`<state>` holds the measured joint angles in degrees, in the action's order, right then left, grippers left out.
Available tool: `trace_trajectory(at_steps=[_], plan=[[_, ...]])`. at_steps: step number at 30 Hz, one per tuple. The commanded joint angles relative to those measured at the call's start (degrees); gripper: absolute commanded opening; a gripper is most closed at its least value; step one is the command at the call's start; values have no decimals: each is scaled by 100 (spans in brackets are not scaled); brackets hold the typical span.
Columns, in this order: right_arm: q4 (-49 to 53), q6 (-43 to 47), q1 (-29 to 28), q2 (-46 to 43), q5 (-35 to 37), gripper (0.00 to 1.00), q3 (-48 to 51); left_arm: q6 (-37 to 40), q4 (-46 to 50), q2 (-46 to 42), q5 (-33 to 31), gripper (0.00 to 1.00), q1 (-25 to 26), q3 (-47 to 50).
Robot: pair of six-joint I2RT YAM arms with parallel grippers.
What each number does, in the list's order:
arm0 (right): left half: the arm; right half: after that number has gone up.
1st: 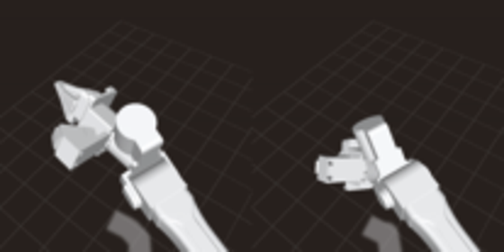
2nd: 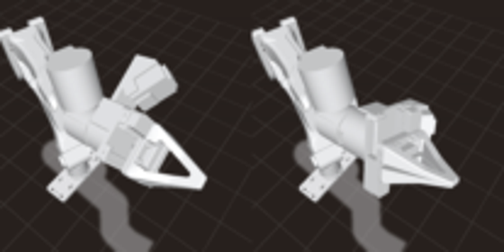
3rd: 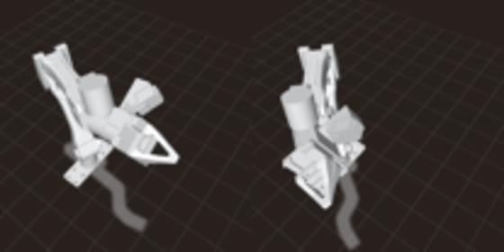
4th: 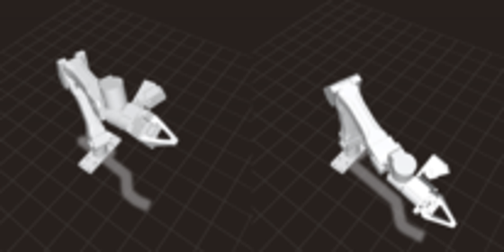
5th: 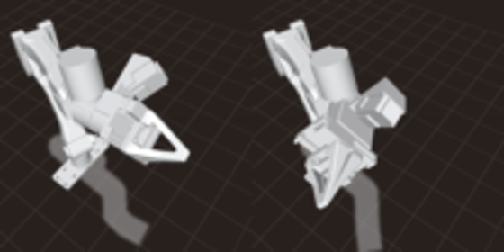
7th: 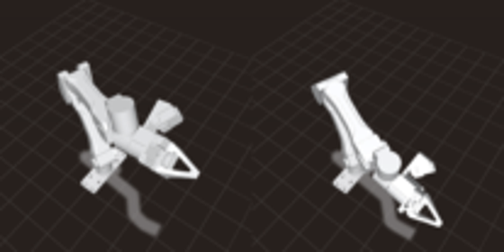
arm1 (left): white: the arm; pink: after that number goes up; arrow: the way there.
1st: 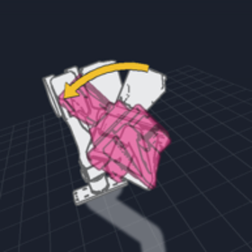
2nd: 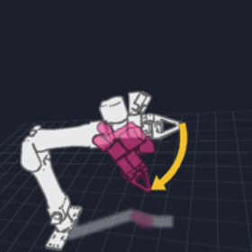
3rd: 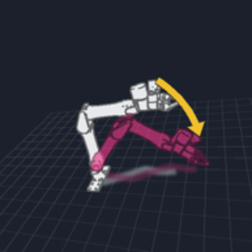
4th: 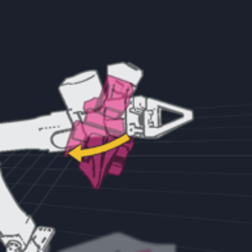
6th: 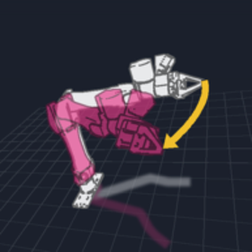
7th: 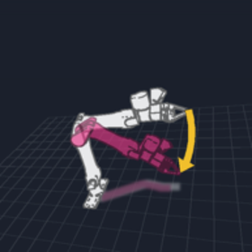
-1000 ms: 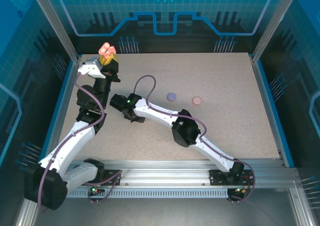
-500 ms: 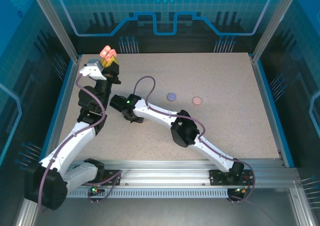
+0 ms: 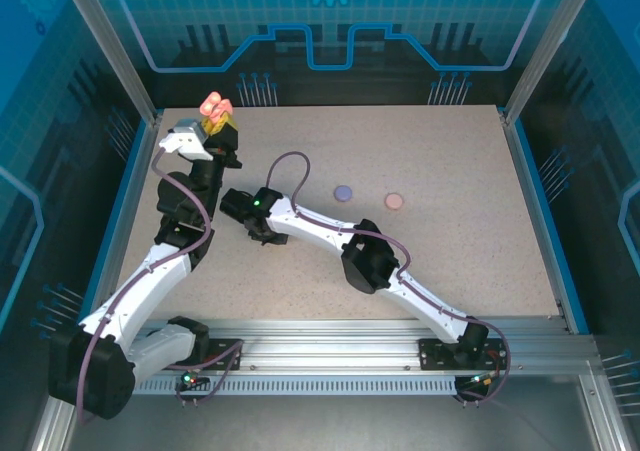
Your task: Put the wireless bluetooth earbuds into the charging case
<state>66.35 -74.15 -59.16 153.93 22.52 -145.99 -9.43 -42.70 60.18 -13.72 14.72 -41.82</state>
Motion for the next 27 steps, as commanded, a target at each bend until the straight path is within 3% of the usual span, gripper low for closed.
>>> trace_trajectory(at_steps=[1,6,18,27], plan=[[-398,274,29,141,-198,22,128,-155,-169,-108,-18,0,-53,68],[-879,711,27,-239,-158,17,614,-175,-160,-154,68,0,-59,134],[-1721,1273,144,-1648,359,18,1839,-94,-195,-286,613,0,-58,158],[-2300,1494,503,-2718,543,18,3334,-136,-286,-236,1118,0,-57,114]])
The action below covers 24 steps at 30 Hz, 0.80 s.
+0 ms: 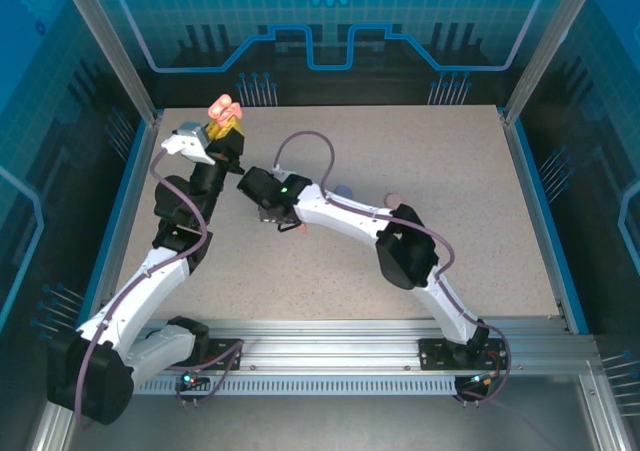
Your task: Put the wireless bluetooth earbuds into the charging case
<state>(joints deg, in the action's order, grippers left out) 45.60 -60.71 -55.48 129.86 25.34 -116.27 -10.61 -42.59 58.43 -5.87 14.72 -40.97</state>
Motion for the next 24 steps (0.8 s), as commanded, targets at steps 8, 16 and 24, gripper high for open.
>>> trace_trajectory(at_steps=[8,16,24], plan=[[-662,640,487,-1314,705,18,1754,-63,-787,224,1014,0,-58,309],[-1113,1496,893,-2551,1209,18,2678,188,-1473,763,1544,0,28,452],[-1679,2173,1357,-3887,1096,18,3112,1122,-1689,1165,1474,0,541,335]])
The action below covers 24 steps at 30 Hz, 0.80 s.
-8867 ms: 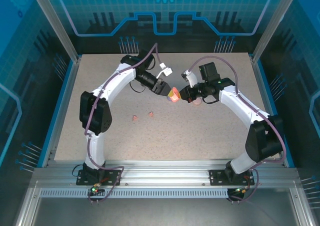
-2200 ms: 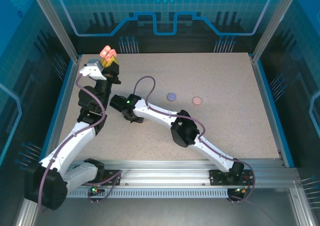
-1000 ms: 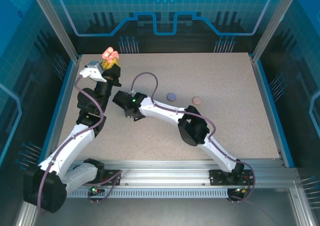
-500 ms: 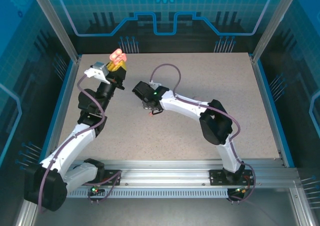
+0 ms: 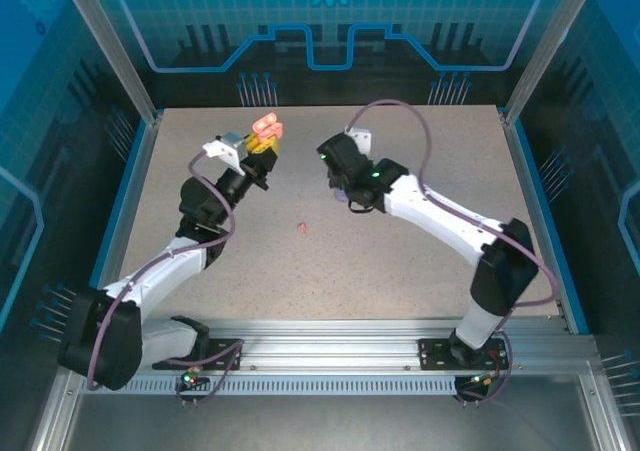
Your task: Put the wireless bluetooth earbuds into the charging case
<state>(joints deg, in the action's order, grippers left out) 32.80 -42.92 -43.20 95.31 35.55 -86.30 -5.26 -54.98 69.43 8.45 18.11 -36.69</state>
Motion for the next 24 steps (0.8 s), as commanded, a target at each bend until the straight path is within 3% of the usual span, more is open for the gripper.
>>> trace_trajectory(at_steps=[1,6,10,24], plan=[[-506,444,193,-589,-23,18,158,683,-488,100,-46,0,317,-93],[-1442,703,493,-1437,-752,18,467,1421,-781,257,-756,0,896,-159],[-2111,830,599,-1897,-1311,18,575,1496,-1098,412,-1070,0,1080,-229],[-4316,495,578,-2186,-2996,19,1220,1514,-1139,1184,-920,0,1388,-941]])
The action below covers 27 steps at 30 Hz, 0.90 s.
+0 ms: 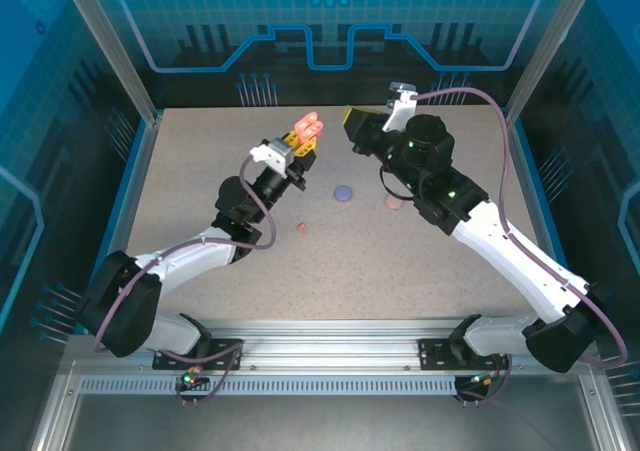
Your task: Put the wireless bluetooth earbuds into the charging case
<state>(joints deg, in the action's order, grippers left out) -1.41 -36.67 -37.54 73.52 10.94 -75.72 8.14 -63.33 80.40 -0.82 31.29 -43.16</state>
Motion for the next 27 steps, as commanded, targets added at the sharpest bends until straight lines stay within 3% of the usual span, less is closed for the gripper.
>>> trace_trajectory(at_steps=[1,15,27], plan=[[-1023,-115,-7,13,-626,19,209,174,-305,123,45,0,81,-338],[-2365,-184,-192,441,-910,18,506,183,-95,391,196,0,223,-763],[-2648,-262,-256,638,-652,17,699,100,106,370,122,0,268,-886]])
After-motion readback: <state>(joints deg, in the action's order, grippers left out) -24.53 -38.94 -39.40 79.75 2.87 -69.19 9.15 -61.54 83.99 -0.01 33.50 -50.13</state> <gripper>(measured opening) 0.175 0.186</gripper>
